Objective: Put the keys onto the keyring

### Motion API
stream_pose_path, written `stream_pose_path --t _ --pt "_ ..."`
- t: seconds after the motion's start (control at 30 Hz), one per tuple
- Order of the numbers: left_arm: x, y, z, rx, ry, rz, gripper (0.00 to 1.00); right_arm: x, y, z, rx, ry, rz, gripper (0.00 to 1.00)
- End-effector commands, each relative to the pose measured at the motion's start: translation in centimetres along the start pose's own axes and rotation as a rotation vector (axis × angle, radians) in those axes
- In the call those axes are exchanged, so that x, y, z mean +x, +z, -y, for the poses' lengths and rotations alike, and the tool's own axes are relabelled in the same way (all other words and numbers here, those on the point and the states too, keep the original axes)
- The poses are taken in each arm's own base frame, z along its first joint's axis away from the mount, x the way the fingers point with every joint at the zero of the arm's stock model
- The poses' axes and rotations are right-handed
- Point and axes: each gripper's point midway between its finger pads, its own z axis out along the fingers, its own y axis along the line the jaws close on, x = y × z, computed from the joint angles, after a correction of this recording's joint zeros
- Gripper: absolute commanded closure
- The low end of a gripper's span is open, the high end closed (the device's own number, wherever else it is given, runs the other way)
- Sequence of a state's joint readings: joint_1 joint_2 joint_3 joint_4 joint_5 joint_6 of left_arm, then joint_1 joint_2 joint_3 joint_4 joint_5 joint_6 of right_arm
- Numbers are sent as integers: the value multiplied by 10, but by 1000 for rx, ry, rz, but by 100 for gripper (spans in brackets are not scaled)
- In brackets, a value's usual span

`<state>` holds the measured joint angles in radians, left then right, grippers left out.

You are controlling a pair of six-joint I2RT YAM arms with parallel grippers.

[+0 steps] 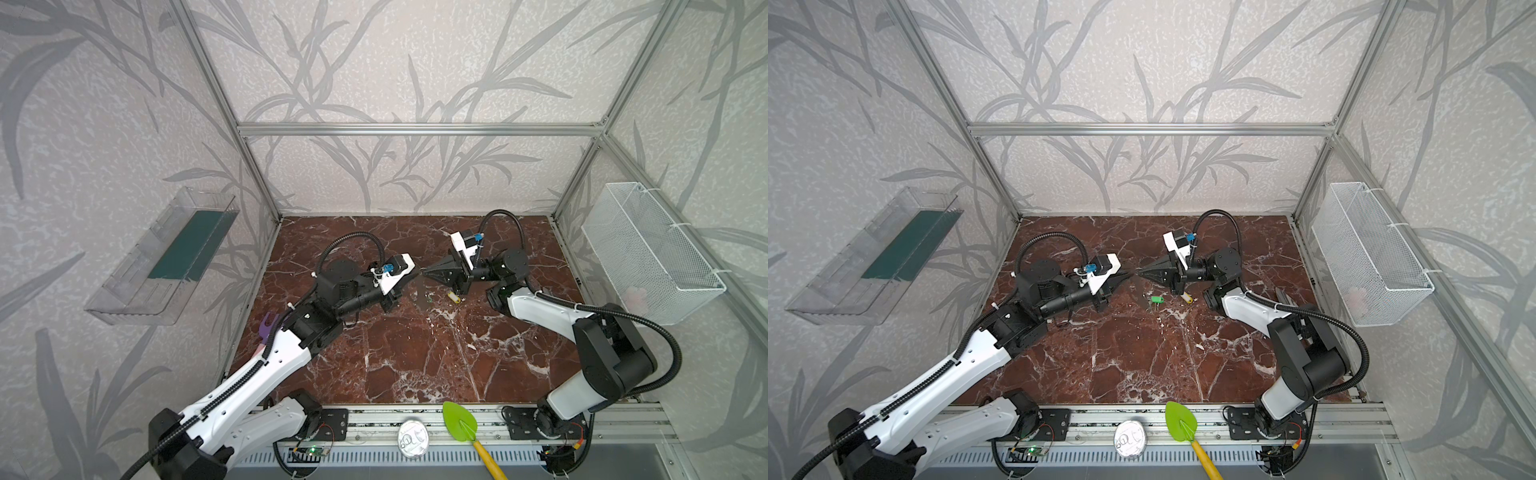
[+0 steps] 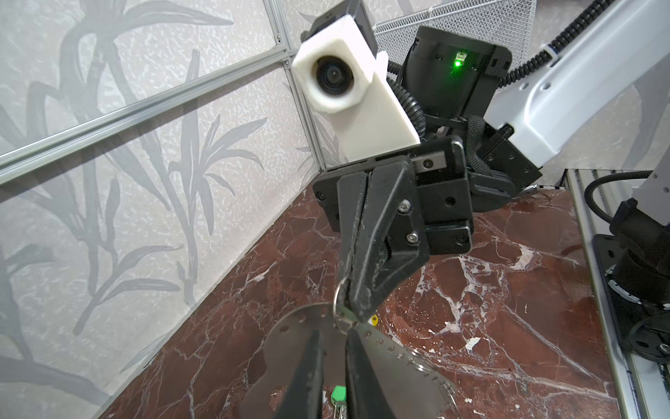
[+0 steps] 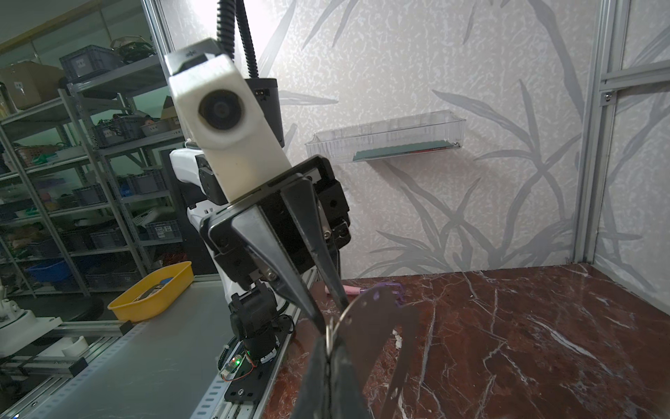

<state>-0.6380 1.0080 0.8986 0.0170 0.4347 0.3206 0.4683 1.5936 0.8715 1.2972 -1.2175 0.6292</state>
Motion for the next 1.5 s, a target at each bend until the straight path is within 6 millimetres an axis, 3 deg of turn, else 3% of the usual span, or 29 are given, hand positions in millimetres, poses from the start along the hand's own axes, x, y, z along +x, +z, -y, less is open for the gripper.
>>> stream_pose_path --t 0.0,0.77,1.03,1.2,1.47 --pt "-18 0 2 46 -8 62 84 -15 1 -9 -33 -63 17 100" --pt "-24 20 -8 79 -106 93 85 -4 2 -11 -51 -62 0 100" --pt "-24 27 -13 71 -143 88 93 6 10 -13 -36 -93 -31 100" --pt "-19 31 -13 79 -162 68 100 6 10 -14 -1 -103 -43 100" --pt "-5 26 -14 64 -117 -41 100 13 0 -4 174 -132 -110 100"
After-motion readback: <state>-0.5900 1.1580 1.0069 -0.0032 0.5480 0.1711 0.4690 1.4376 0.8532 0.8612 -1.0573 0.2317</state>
